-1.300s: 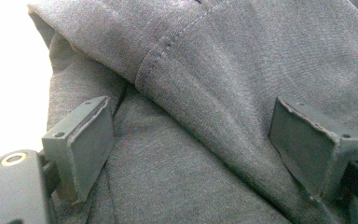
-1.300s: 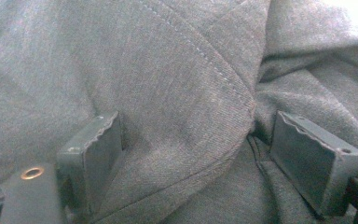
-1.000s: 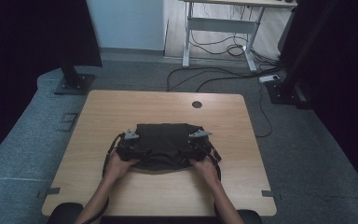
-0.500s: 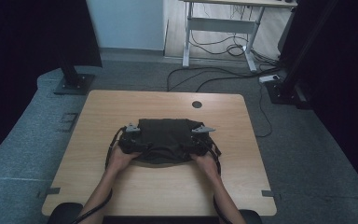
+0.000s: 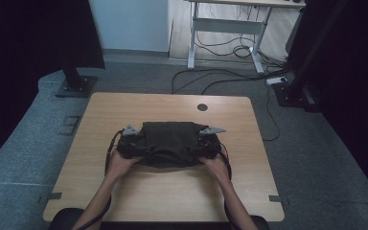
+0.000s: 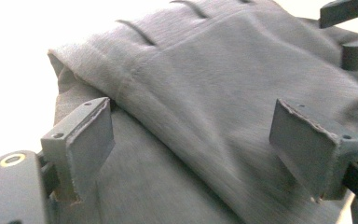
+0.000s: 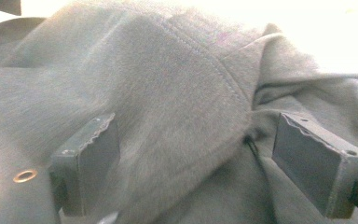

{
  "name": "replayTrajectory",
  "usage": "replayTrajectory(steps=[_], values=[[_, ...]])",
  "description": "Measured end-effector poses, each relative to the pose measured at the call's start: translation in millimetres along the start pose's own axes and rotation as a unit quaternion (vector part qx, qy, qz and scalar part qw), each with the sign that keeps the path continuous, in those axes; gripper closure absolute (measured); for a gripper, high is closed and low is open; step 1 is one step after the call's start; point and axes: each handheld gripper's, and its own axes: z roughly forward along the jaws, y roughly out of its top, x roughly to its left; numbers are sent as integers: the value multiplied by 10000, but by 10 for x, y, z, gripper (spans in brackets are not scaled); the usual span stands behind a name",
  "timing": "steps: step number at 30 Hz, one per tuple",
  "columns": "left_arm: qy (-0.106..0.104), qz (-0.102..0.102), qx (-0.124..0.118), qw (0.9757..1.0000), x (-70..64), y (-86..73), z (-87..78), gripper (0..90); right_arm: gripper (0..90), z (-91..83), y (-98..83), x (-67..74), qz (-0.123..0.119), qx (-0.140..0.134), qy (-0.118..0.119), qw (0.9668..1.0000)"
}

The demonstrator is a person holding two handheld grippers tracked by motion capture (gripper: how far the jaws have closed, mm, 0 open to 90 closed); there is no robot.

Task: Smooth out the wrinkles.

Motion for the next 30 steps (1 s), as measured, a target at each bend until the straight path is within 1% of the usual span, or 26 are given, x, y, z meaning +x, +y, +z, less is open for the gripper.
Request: replayTrajectory(steps=[2, 5, 6, 8, 10, 11, 12, 14, 15, 16, 17, 18, 19, 20, 21, 22, 23, 24, 25, 27, 29, 30], values=[[-37, 65, -93, 9999, -51, -18, -133, 134, 141, -106, -7, -14, 8, -34, -17, 10000], [-120, 143, -198, 9996, -154, -84, -366, 134, 138, -284, -54, -33, -66, -40, -62, 10000], [-128, 187, -212, 9995, -179, -108, -413, 133, 134, -356, -87, -42, -99, -31, -92, 9999], [-213, 275, -186, 9992, -240, -177, -517, 117, 131, -474, -149, -58, -100, -10, -101, 9999], [-128, 454, -108, 9988, -297, -252, -583, 114, 121, -582, -228, -73, -94, -1, -114, 9999], [-37, 575, -42, 9983, -313, -292, -601, 109, 112, -617, -263, -77, -81, 1, -119, 9999], [24, 589, 22, 9983, -322, -339, -613, 101, 97, -658, -313, -82, -58, 16, -154, 9999], [-12, 562, 95, 9984, -318, -440, -635, 94, 73, -734, -438, -98, -22, 100, -170, 9998], [31, 555, 130, 9984, -314, -487, -644, 88, 66, -754, -479, -101, -21, 132, -189, 9997], [14, 499, 149, 9986, -302, -530, -655, 86, 57, -777, -532, -106, -30, 198, -209, 9996], [56, 484, 167, 9987, -284, -583, -666, 82, 46, -798, -581, -113, -27, 279, -205, 9994], [174, 522, 211, 9983, -277, -613, -669, 84, 37, -826, -645, -123, -10, 321, -211, 9993], [219, 505, 269, 9981, -260, -648, -669, 83, 37, -841, -684, -130, 23, 318, -199, 9993], [168, 460, 287, 9984, -237, -682, -663, 83, 34, -858, -735, -137, 88, 347, -167, 9992], [158, 392, 347, 9985, -209, -716, -649, 84, 27, -873, -782, -144, 109, 381, -157, 9991], [201, 325, 433, 9983, -185, -746, -632, 82, 25, -883, -826, -151, 109, 403, -171, 9990], [233, 326, 476, 9981, -173, -773, -616, 80, 24, -892, -868, -154, 128, 433, -204, 9988], [260, 356, 557, 9975, -162, -796, -599, 80, 24, -898, -908, -158, 145, 447, -211, 9987], [396, 424, 680, 9960, -156, -818, -576, 77, 24, -903, -947, -163, 169, 465, -223, 9985], [506, 542, 859, 9935, -151, -847, -539, 70, 19, -898, -1008, -173, 135, 545, -298, 9980], [457, 486, 982, 9929, -113, -892, -482, 52, 17, -874, -1051, -186, 106, 580, -390, 9975], [492, 458, 1050, 9922, -93, -909, -457, 49, 15, -849, -1072, -201, 142, 625, -371, 9973]])
